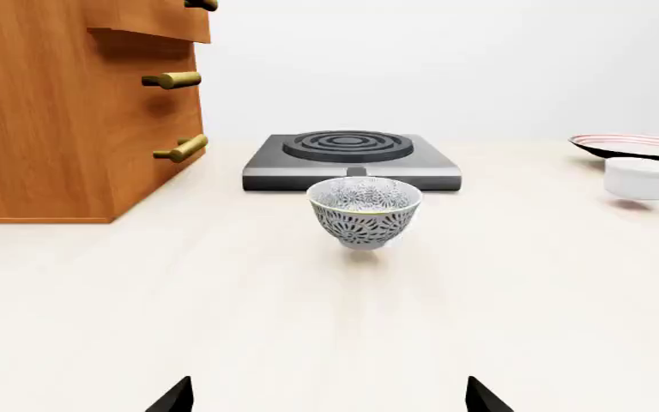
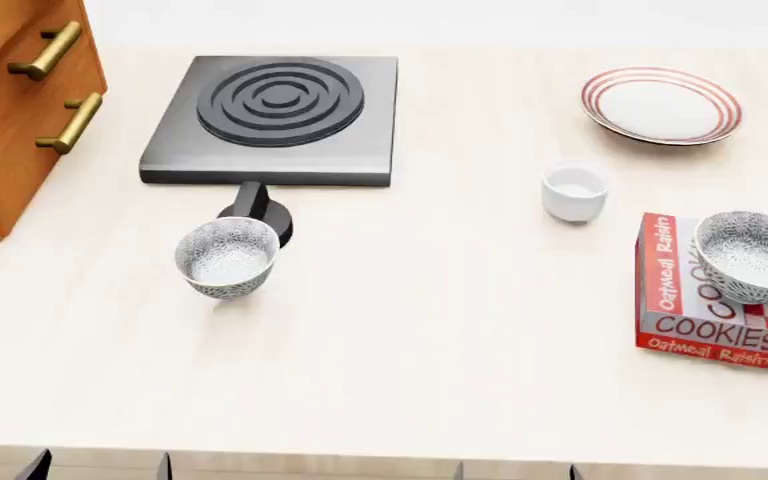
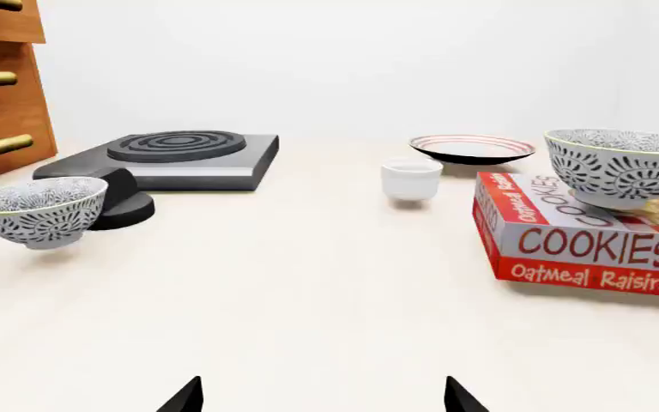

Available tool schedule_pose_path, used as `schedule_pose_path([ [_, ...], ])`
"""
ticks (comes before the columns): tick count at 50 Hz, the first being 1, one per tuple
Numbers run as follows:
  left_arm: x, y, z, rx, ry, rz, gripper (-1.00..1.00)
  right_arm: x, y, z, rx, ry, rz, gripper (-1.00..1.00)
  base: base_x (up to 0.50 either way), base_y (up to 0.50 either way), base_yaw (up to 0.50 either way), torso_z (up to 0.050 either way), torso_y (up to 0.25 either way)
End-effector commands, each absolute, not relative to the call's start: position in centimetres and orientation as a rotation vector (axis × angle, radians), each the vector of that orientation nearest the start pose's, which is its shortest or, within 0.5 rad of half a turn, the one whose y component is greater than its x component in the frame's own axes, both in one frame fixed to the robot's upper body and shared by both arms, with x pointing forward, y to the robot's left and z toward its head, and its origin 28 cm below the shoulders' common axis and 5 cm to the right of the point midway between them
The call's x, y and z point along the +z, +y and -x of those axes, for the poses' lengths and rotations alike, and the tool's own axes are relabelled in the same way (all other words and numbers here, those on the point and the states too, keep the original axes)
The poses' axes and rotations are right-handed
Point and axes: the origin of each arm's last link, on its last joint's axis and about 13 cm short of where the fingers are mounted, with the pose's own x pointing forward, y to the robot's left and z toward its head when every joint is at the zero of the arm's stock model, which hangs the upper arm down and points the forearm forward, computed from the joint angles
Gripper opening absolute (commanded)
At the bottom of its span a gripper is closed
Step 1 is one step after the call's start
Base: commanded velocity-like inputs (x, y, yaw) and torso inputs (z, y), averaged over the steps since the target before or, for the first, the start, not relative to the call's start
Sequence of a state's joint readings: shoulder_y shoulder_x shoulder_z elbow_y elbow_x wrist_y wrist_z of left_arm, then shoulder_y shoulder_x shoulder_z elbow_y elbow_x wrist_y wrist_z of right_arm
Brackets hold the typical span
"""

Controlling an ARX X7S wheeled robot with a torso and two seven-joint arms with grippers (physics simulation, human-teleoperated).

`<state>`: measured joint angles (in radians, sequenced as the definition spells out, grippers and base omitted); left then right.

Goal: Pick the akita bowl on the cookies box and place it on the plate.

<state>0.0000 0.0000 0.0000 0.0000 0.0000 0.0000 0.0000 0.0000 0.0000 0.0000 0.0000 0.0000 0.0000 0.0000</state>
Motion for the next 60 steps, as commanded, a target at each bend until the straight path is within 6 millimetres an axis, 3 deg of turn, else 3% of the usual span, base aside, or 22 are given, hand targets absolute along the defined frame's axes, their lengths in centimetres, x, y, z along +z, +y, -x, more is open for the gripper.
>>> schedule_pose_path([
  [1,1.3,20.5,-21.1,0.001,0.0,0.002,1.0,1.3,-9.5,-21.0,0.014,-0.002,0.007,1.0,0.0,0.0,0.0,0.0,0.0],
  [24,2.2,20.7,-21.5,0.023,-0.03,0.006,1.0,1.9,-9.8,-21.1,-0.026,-0.047,-0.003,1.0,0.0,0.0,0.0,0.0,0.0],
  [27,3.8,21.0,-21.8,0.034,-0.072,0.011,1.0,3.3,-10.0,-21.3,-0.064,-0.1,-0.005,1.0,0.0,0.0,0.0,0.0,0.0],
  [30,7.0,21.3,-21.8,0.04,-0.157,0.013,1.0,6.4,-10.5,-21.2,-0.081,-0.188,-0.017,1.0,0.16,0.0,0.0,0.0,0.0],
  [34,9.8,21.5,-21.3,0.021,-0.219,0.037,1.0,9.4,-10.6,-20.5,-0.083,-0.267,-0.017,1.0,0.45,0.0,0.0,0.0,0.0],
  [42,12.7,21.8,-20.8,0.019,-0.275,0.039,1.0,13.5,-10.8,-19.2,-0.074,-0.363,-0.016,1.0,0.5,0.0,0.0,0.0,0.0],
  [60,13.3,22.4,-20.7,0.045,-0.325,0.057,1.0,14.1,-11.1,-18.8,-0.081,-0.411,0.012,1.0,0.5,0.0,0.0,0.0,0.0],
])
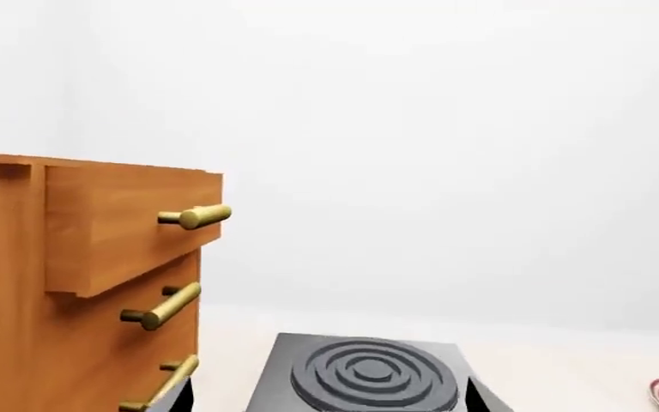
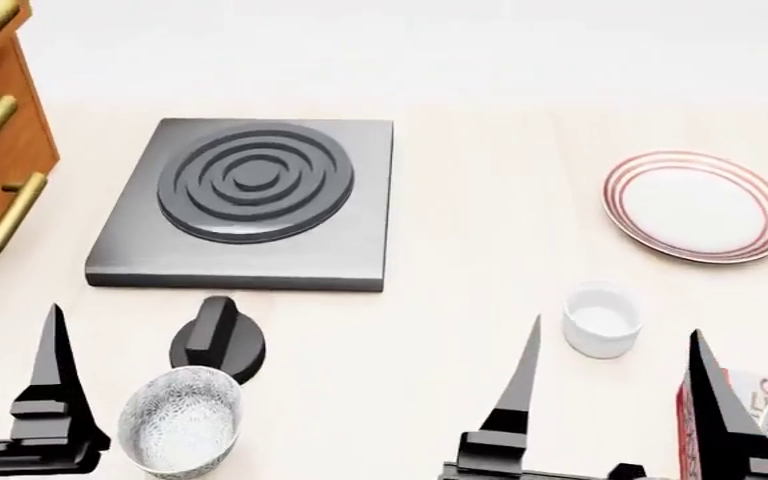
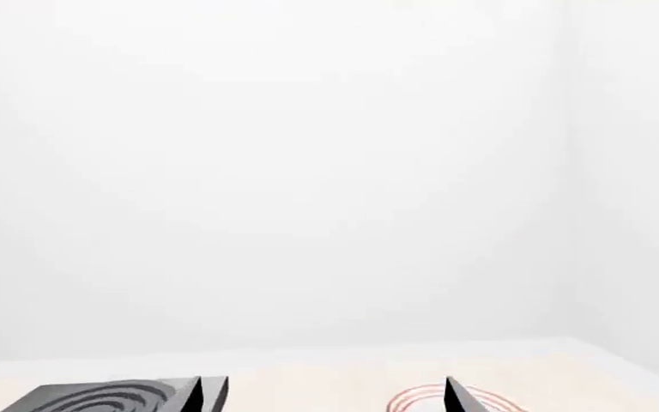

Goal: Pick the akita bowl on the cookies box and place it on the plate.

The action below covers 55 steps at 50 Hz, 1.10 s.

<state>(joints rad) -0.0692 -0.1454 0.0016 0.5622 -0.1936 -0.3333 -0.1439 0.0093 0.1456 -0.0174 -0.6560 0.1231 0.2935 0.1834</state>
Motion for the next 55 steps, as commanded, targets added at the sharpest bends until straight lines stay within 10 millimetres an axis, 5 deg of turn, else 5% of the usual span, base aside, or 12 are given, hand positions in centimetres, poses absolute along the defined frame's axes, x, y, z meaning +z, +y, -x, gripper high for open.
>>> schedule_pose_path([
  [1,13.26,22.47,-20.7,0.046,-0.324,0.058,1.0,14.11,-11.17,-18.78,-0.08,-0.412,0.011,1.0,0.5,0.0,0.0,0.0,0.0],
  [15,12.99,22.52,-20.76,0.04,-0.313,0.052,1.0,14.23,-11.55,-18.86,-0.092,-0.414,-0.025,1.0,0.5,0.0,0.0,0.0,0.0],
  [55,12.62,22.7,-20.78,0.05,-0.296,0.053,1.0,14.44,-11.73,-18.29,-0.097,-0.474,-0.039,1.0,0.16,-0.08,0.0,0.0,0.0],
])
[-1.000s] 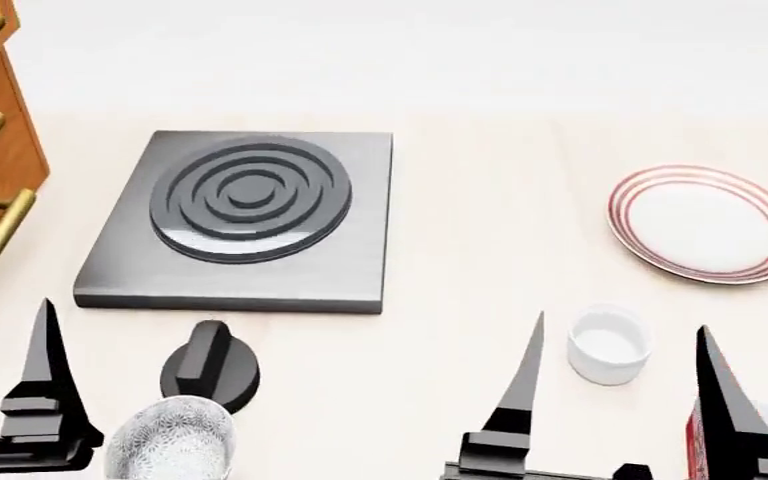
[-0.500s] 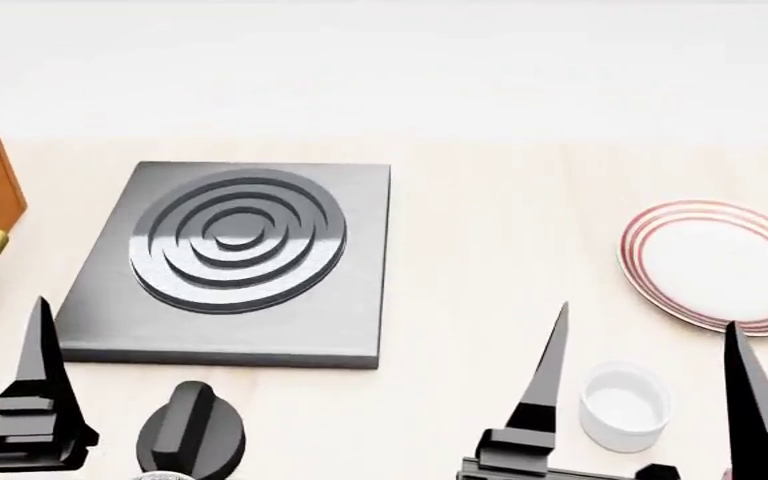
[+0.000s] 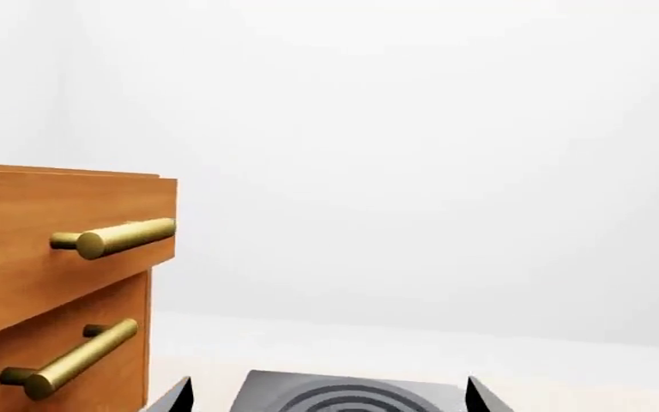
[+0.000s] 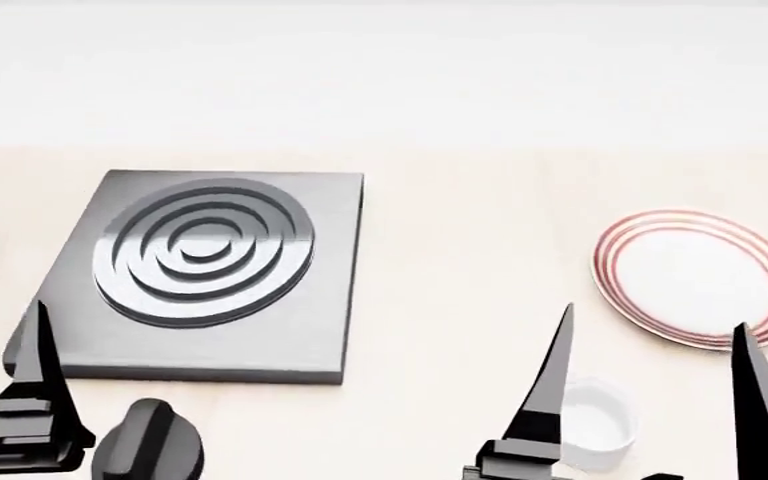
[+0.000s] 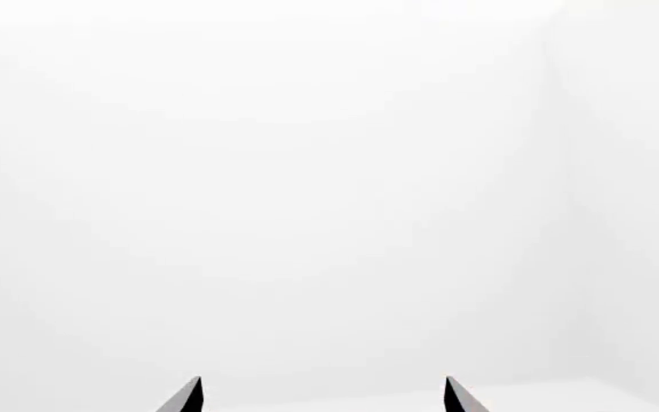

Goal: Pick the akita bowl on the cookies box and place it on the plate.

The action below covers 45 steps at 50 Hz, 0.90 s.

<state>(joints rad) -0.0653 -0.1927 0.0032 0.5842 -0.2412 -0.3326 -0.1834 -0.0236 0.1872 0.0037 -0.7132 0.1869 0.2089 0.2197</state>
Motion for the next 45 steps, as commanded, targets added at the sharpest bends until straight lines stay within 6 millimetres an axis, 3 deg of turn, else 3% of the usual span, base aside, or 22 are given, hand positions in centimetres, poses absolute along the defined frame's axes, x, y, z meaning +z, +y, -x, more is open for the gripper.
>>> schedule_pose_path([
  [1,12.6,22.7,-20.8,0.05,-0.296,0.053,1.0,14.5,-11.8,-18.3,-0.097,-0.474,-0.04,1.0,-0.2,-0.5,0.0,0.0,0.0],
  [45,13.5,23.0,-20.4,0.063,-0.336,0.059,1.0,15.3,-12.2,-17.8,-0.09,-0.496,-0.015,1.0,-0.18,-0.5,0.0,0.0,0.0],
])
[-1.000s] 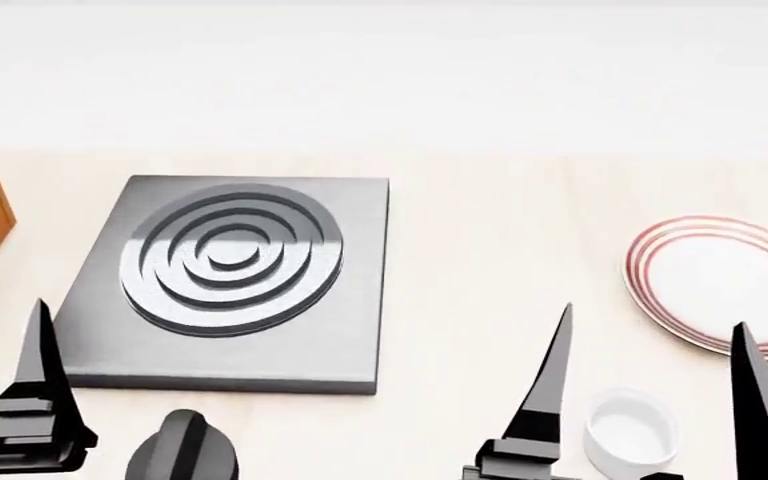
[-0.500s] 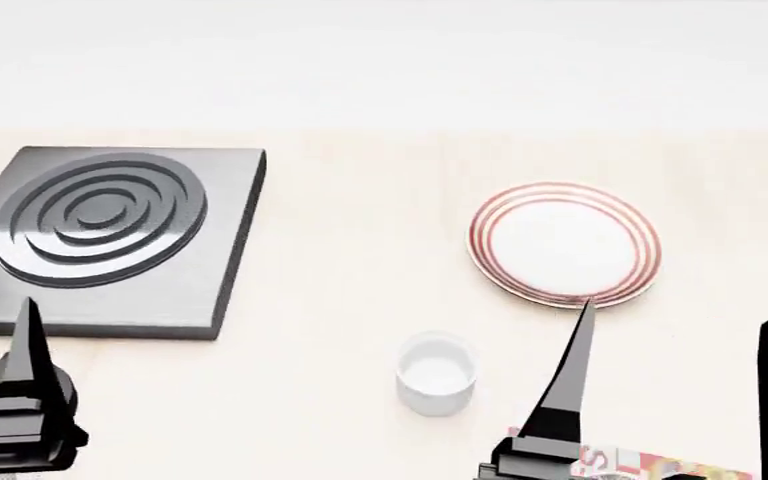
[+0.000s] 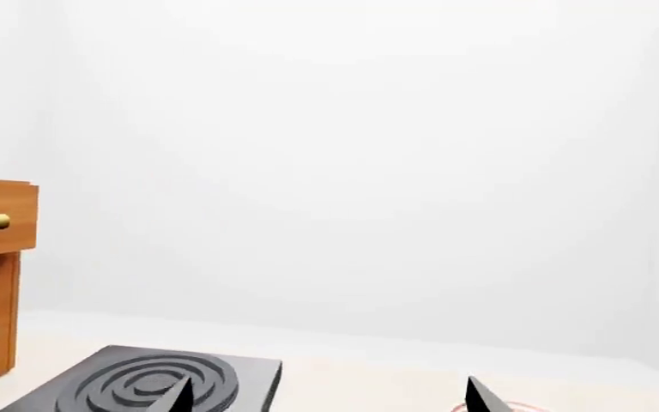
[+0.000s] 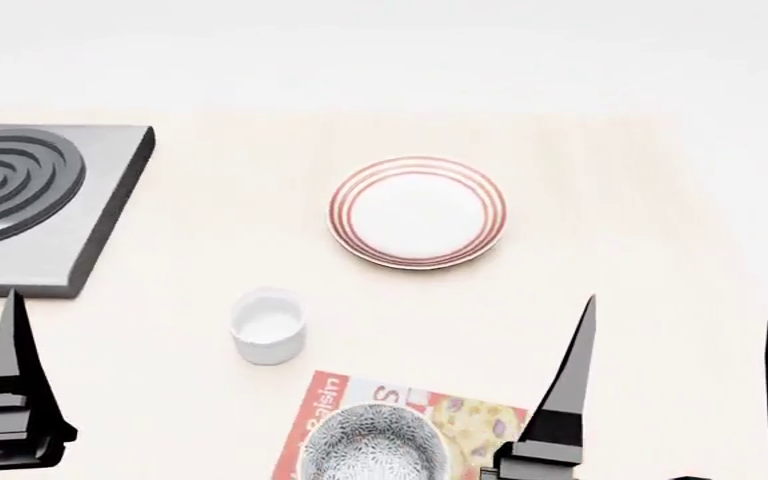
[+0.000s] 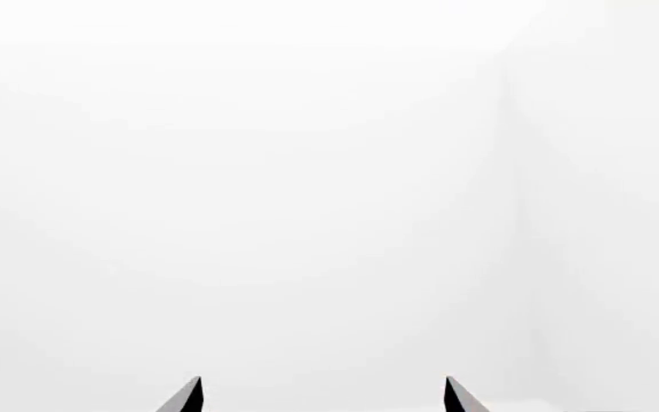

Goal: Pick the akita bowl on the cookies box and place it on the plate.

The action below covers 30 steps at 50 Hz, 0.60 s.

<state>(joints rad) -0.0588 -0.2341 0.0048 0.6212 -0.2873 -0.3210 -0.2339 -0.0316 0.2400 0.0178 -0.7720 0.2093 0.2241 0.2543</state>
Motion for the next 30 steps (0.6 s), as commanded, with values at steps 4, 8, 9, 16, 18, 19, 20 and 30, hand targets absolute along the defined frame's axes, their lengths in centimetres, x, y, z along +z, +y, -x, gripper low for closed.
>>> schedule_pose_path([
  [4,13.59,22.98,-20.38,0.062,-0.337,0.058,1.0,15.34,-12.28,-17.89,-0.091,-0.483,-0.019,1.0,-0.13,-0.5,0.0,0.0,0.0],
  [8,13.69,22.96,-20.37,0.06,-0.337,0.058,1.0,15.08,-12.44,-18.44,-0.119,-0.438,-0.026,1.0,-0.08,-0.3,0.0,0.0,0.0],
  [9,13.72,22.96,-20.36,0.061,-0.337,0.057,1.0,14.99,-12.41,-18.5,-0.112,-0.434,-0.032,1.0,0.0,0.0,0.0,0.0,0.0],
  [16,13.72,22.96,-20.36,0.059,-0.335,0.058,1.0,14.72,-12.16,-18.21,-0.082,-0.471,-0.006,1.0,0.12,0.0,0.0,0.0,0.0],
  [18,13.74,22.97,-20.35,0.06,-0.335,0.059,1.0,14.73,-12.12,-18.23,-0.093,-0.476,0.007,1.0,0.5,0.0,0.0,0.0,0.0],
  [19,13.72,22.98,-20.36,0.06,-0.335,0.059,1.0,14.74,-12.13,-18.23,-0.096,-0.477,0.01,1.0,0.5,0.0,0.0,0.0,0.0],
  [20,13.7,23.01,-20.38,0.061,-0.333,0.064,1.0,14.78,-12.12,-18.19,-0.099,-0.481,0.014,1.0,0.5,0.0,0.0,0.0,0.0],
  [30,13.44,23.14,-20.43,0.062,-0.352,0.072,1.0,14.7,-12.09,-18.14,-0.098,-0.486,0.028,1.0,0.5,0.0,0.0,0.0,0.0],
])
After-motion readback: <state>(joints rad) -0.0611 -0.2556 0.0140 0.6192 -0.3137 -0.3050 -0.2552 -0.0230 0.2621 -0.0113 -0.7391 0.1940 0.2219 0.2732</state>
